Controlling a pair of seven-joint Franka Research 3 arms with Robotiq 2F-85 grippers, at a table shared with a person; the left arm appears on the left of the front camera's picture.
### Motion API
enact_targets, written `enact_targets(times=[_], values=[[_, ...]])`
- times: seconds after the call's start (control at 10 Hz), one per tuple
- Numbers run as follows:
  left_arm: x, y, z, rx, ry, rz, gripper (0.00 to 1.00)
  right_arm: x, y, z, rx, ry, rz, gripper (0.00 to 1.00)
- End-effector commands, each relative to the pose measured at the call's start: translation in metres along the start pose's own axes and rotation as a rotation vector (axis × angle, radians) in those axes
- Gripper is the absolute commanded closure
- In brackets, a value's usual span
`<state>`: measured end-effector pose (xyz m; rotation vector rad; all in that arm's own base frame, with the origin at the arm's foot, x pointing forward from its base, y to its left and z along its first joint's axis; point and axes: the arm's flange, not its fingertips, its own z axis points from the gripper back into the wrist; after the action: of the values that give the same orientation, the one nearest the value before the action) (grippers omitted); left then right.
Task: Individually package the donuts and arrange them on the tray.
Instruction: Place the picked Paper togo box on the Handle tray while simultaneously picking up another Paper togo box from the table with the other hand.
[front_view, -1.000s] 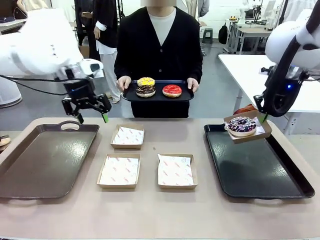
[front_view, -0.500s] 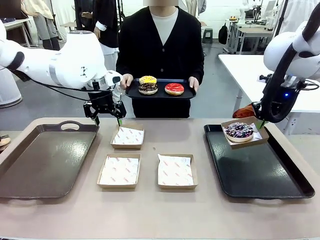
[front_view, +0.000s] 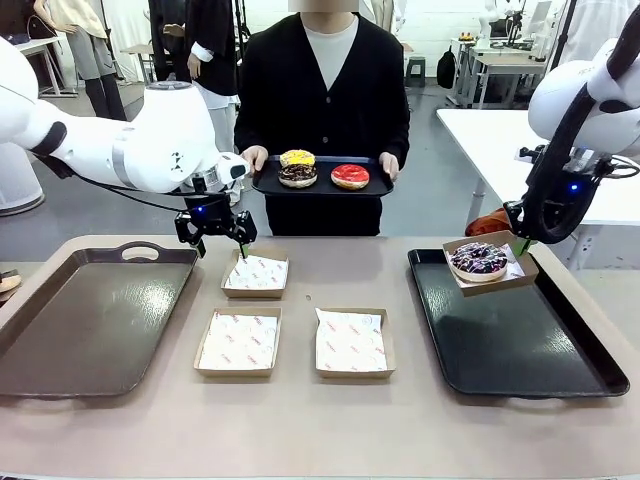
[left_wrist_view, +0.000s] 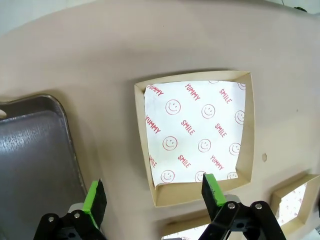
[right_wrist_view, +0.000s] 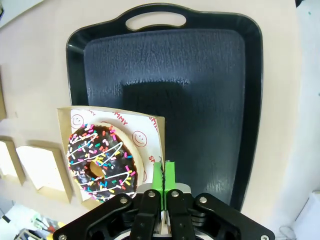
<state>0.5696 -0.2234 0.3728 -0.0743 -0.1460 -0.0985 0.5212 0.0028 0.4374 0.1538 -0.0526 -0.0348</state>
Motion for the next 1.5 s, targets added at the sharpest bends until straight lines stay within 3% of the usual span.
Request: enact_targets(times=[0.0, 1.0, 1.4], values=[[0.002, -0.005, -0.009, 0.014, -0.037, 0.036, 0.0, 0.0, 0.0, 0.003, -0.012, 0.004, -0.002, 0.99], [0.001, -0.001, -0.008, -0.005, -0.01, 0.005, 0.0, 0.0, 0.0, 0.0, 0.0, 0.0, 0.0, 0.99], [0.012, 0.005, -0.014, 0.046, 0.025, 0.038, 0.0, 0.028, 0.025, -0.026, -0.082, 0.017, -0.017, 0.99]])
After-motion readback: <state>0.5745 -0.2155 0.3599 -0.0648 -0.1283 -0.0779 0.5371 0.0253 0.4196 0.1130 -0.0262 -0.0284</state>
